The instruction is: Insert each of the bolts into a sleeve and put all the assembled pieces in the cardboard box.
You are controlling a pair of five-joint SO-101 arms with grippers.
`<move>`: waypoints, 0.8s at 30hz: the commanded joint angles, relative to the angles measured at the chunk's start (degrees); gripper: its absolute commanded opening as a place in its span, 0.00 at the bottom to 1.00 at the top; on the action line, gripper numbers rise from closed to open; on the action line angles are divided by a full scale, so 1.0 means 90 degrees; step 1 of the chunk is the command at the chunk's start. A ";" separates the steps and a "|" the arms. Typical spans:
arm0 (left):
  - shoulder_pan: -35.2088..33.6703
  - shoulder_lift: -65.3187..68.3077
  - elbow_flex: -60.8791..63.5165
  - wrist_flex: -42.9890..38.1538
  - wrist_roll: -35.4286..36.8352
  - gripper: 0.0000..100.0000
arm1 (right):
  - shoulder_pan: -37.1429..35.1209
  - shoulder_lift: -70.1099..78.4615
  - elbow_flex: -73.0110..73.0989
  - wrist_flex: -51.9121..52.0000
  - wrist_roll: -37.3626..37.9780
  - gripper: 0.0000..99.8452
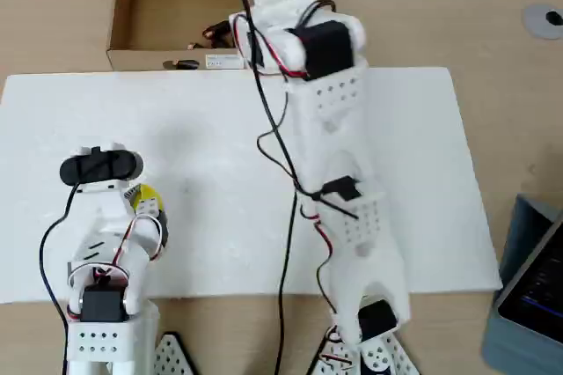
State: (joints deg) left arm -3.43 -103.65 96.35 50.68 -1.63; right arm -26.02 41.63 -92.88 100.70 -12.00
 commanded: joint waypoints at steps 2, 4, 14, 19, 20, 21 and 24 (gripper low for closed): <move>-0.0020 -0.0054 0.0078 0.0020 -0.0010 0.01 | 0.0308 -0.1079 -0.0249 0.0195 -0.0107 0.01; -0.0020 -0.0054 0.0078 0.0020 -0.0010 0.01 | 0.0376 -0.1333 -0.0239 0.0205 -0.0107 0.01; -0.0020 -0.0054 0.0078 0.0020 -0.0010 0.01 | 0.1040 -0.3297 0.2281 0.0205 -0.0088 0.01; -0.0020 -0.0054 0.0078 0.0020 -0.0010 0.01 | 0.1363 -0.4840 0.4117 0.0195 -0.0088 0.01; -0.0020 -0.0054 0.0078 0.0020 -0.0010 0.01 | 0.1363 -0.5133 0.4449 0.0195 -0.0088 0.01; -0.0020 -0.0054 0.0078 0.0020 -0.0010 0.01 | 0.1363 -0.5426 0.4801 0.0195 -0.0088 0.01; -0.0020 -0.0054 0.0078 0.0020 -0.0010 0.01 | 0.1402 -0.6227 0.5709 0.0186 -0.0107 0.01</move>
State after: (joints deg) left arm -3.43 -103.65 96.35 50.68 -1.63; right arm -14.77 -6.37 -48.22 101.32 -12.53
